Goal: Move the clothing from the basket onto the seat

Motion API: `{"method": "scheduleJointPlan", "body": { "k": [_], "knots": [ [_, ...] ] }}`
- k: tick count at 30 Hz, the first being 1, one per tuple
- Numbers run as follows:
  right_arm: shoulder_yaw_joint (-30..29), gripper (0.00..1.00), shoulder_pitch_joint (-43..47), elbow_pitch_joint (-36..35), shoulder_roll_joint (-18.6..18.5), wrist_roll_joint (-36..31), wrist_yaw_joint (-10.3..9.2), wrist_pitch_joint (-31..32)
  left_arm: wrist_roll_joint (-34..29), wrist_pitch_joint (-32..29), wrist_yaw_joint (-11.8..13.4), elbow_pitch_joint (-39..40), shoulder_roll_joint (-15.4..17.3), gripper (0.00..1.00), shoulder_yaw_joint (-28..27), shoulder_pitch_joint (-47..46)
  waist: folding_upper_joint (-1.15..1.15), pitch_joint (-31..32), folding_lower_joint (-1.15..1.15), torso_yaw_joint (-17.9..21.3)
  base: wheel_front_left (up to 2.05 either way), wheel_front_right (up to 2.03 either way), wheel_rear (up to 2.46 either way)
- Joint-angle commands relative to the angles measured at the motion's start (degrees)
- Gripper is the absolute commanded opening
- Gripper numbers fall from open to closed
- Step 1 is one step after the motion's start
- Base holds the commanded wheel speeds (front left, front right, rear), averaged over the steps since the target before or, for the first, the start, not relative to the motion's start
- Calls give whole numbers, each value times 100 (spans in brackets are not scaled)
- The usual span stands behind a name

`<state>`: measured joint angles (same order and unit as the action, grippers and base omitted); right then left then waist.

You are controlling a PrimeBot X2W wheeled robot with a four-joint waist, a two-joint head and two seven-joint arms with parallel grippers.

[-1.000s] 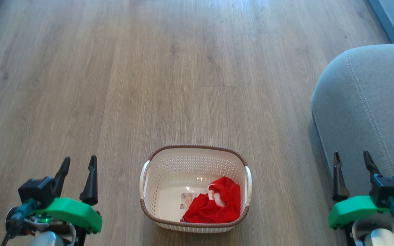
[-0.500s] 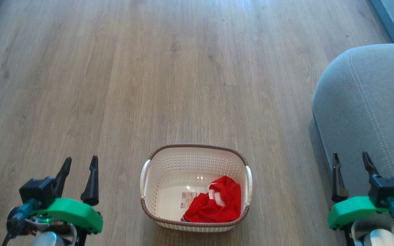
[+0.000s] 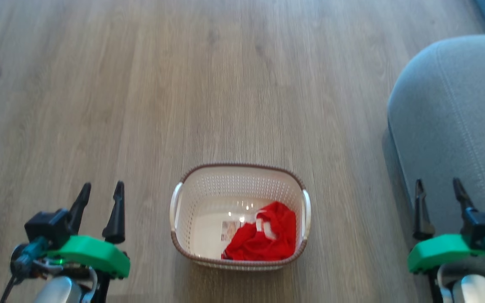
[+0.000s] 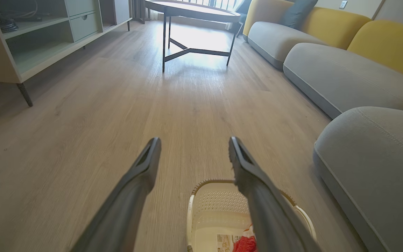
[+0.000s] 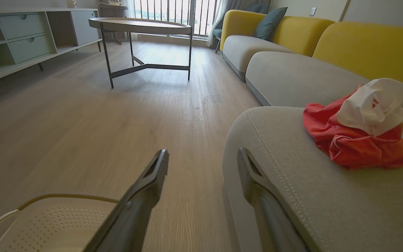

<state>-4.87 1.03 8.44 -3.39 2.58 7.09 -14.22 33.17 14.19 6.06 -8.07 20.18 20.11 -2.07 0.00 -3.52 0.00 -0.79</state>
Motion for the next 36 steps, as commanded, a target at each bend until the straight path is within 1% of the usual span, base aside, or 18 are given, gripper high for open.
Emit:
{"method": "scheduleJointPlan", "body": {
  "k": [1, 5, 11, 16, 20, 24, 26, 27, 36],
  "knots": [
    [74, 100, -355, -241, -39, 20, 40, -77, -92, 5, 4, 228, 127, 100, -187, -461, 0, -313, 0, 34, 0, 0, 0],
    [-81, 100, -648, -473, -22, 33, 40, -77, -164, -94, -63, 406, 107, 100, -92, -870, 0, -1034, 0, 76, 0, 0, 0],
    [-290, 100, -1255, -890, 16, 69, 40, -77, -532, -422, -331, 511, 8, 100, 382, -1922, 0, -2281, 0, 235, 0, 0, 0],
    [-318, 100, -1804, -1158, 41, 139, 40, -77, -954, -919, -578, 264, -138, 100, 896, -2954, 0, -3247, 0, 535, 0, 0, 0],
    [-215, 100, -2162, -1296, 48, 359, 40, -77, -1252, -1470, -733, -178, -210, 100, 1245, -3654, 0, -3864, 0, 851, 0, 0, 0],
    [-72, 100, -2423, -1362, 49, 622, 40, -77, -1394, -2045, -830, -765, -266, 100, 1467, -4133, 0, -4292, 0, 1209, 0, 0, 0],
    [-39, 100, -2509, -1389, 50, 746, 40, -77, -1431, -2402, -851, -1076, -308, 100, 1580, -4289, 0, -4425, 0, 1356, 0, 0, 0],
    [-14, 100, -2558, -1429, 50, 864, 40, -77, -1471, -2674, -856, -1306, -370, 100, 1673, -4447, 0, -4555, 0, 1477, 0, 0, 0],
    [58, 100, -2627, -1559, 50, 1199, 40, -77, -1540, -3292, -765, -2156, -466, 100, 1790, -4856, 0, -4950, 0, 1870, 0, 0, 0]
  ]
}}
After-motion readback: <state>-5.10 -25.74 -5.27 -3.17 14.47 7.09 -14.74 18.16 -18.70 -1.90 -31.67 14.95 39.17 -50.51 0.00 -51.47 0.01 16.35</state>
